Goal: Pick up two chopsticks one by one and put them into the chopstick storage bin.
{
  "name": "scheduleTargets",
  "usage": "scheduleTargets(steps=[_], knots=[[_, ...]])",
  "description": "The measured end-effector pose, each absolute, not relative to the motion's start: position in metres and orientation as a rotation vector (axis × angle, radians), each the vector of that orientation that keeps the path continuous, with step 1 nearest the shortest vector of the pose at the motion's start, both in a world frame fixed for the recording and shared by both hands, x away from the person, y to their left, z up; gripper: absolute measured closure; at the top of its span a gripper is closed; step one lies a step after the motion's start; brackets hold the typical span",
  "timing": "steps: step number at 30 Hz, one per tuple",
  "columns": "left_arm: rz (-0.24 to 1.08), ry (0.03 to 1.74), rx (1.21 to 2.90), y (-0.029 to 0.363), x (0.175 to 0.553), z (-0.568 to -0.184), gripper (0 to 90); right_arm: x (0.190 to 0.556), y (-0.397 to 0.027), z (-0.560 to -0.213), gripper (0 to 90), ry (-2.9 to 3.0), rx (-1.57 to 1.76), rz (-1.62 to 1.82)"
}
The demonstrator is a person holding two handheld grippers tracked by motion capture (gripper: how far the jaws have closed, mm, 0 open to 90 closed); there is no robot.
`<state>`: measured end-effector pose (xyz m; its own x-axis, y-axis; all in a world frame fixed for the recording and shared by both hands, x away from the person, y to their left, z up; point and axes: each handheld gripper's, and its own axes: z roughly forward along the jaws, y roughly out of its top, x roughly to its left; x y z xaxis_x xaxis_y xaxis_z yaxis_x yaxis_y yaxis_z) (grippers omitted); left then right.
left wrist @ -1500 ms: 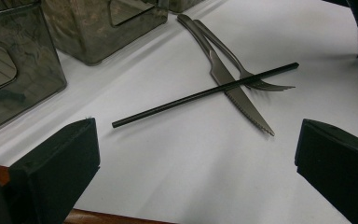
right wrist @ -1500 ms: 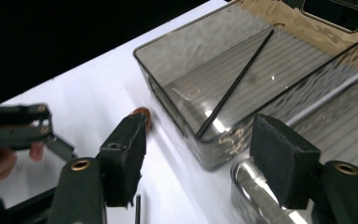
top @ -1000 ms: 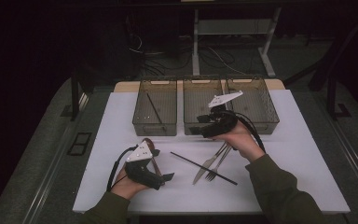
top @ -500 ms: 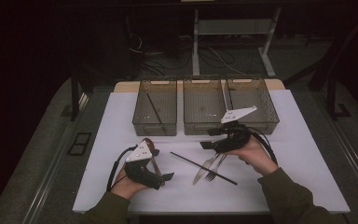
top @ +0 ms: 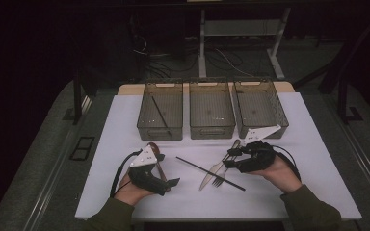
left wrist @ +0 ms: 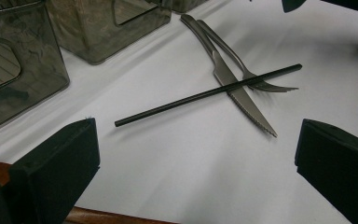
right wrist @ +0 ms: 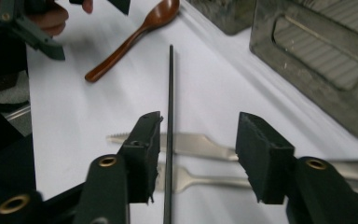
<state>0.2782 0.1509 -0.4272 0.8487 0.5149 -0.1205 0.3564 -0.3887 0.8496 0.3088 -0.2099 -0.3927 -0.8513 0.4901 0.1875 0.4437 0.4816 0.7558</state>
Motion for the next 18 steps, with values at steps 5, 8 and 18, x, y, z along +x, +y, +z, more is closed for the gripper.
scheduleTargets(steps=[5, 8, 18], knots=[[0.199, 0.640, 2.019, 0.151, 0.278, -0.427, 0.0, 0.299, -0.218, -0.398, 58.4, 2.692, 0.844, 1.293], [0.199, 0.642, 2.020, 0.151, 0.278, -0.427, 0.0, 0.293, -0.220, -0.402, 61.8, 2.718, 0.838, 1.265], [0.202, 0.642, 2.022, 0.151, 0.278, -0.427, 0.0, 0.282, -0.219, -0.416, 72.3, 2.752, 0.829, 1.199]])
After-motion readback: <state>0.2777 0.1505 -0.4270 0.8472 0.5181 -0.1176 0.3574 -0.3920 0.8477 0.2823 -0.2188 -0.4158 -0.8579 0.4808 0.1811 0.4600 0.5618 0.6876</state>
